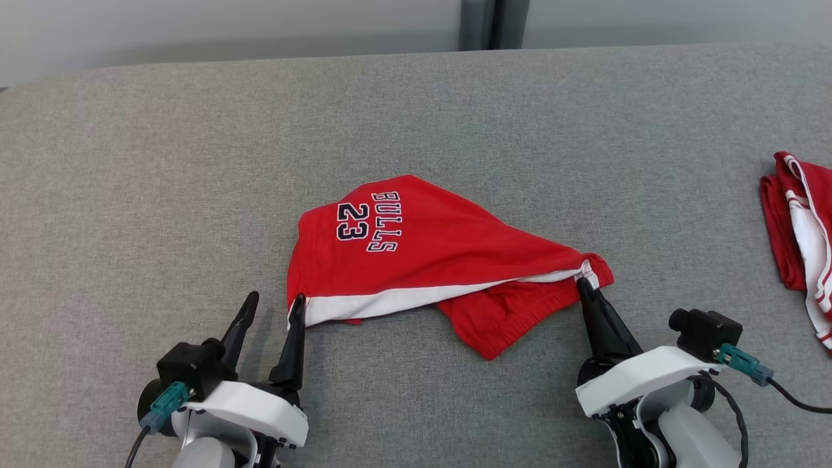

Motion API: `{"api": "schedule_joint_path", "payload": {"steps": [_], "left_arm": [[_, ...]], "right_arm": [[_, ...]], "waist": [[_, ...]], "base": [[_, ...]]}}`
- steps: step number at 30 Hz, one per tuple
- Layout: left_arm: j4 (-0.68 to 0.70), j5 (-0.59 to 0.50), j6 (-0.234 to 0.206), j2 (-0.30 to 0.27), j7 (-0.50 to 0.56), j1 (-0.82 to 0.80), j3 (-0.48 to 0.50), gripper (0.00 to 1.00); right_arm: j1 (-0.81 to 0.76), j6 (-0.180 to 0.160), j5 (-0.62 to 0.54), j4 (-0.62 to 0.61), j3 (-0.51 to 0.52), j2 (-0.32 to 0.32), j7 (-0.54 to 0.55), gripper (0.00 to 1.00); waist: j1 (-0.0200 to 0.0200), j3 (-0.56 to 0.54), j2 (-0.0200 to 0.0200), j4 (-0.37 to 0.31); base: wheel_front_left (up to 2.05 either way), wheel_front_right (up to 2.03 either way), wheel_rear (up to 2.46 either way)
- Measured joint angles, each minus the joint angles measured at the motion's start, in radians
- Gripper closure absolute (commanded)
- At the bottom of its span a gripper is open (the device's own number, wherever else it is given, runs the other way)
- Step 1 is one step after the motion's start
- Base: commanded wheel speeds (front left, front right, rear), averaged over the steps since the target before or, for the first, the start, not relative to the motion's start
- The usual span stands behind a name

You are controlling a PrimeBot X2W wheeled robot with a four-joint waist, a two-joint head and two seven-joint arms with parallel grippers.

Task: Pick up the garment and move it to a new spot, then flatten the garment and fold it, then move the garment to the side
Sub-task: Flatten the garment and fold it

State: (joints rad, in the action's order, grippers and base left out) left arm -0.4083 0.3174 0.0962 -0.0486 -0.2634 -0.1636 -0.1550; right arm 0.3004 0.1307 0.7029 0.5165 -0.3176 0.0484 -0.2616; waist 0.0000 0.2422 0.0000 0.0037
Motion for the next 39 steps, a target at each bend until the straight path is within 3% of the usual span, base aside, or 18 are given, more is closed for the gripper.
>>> {"api": "schedule_joint_path", "payload": {"steps": [30, 31, 32, 33, 34, 39], "left_arm": [[-0.086, 0.153, 0.032, 0.000, 0.000, -0.011, -0.085, 0.00], [-0.084, 0.157, 0.032, 0.000, 0.000, -0.011, -0.086, 0.18], [-0.082, 0.157, 0.033, 0.000, 0.000, -0.012, -0.087, 0.56], [-0.080, 0.155, 0.033, 0.000, 0.000, -0.013, -0.089, 0.84], [-0.078, 0.153, 0.033, 0.000, 0.000, -0.013, -0.091, 1.00], [-0.049, 0.137, 0.033, 0.001, 0.000, -0.013, -0.077, 1.00]], "right_arm": [[-0.002, 0.000, -0.023, -0.009, -0.006, -0.001, 0.000, 1.00], [-0.002, 0.000, -0.023, -0.009, -0.006, -0.001, 0.000, 1.00], [-0.002, 0.000, -0.024, -0.008, -0.007, -0.001, 0.000, 1.00], [-0.002, 0.000, -0.025, -0.008, -0.007, -0.001, 0.000, 1.00], [-0.002, 0.000, -0.025, -0.008, -0.007, -0.001, 0.000, 1.00], [-0.001, 0.000, -0.025, -0.015, -0.007, -0.001, 0.000, 1.00]], "waist": [[0.0000, -0.012, 0.0000, -0.016], [0.0000, -0.012, 0.0000, -0.016], [0.0000, -0.013, 0.0000, -0.017], [0.0000, -0.014, 0.0000, -0.018], [0.0000, -0.015, 0.0000, -0.018], [0.0000, -0.025, 0.0000, -0.021]], "base": [[0.00, 0.00, 0.00], [0.00, 0.00, 0.00], [0.00, 0.00, 0.00], [0.00, 0.00, 0.00], [0.00, 0.00, 0.00], [0.00, 0.00, 0.00]]}}
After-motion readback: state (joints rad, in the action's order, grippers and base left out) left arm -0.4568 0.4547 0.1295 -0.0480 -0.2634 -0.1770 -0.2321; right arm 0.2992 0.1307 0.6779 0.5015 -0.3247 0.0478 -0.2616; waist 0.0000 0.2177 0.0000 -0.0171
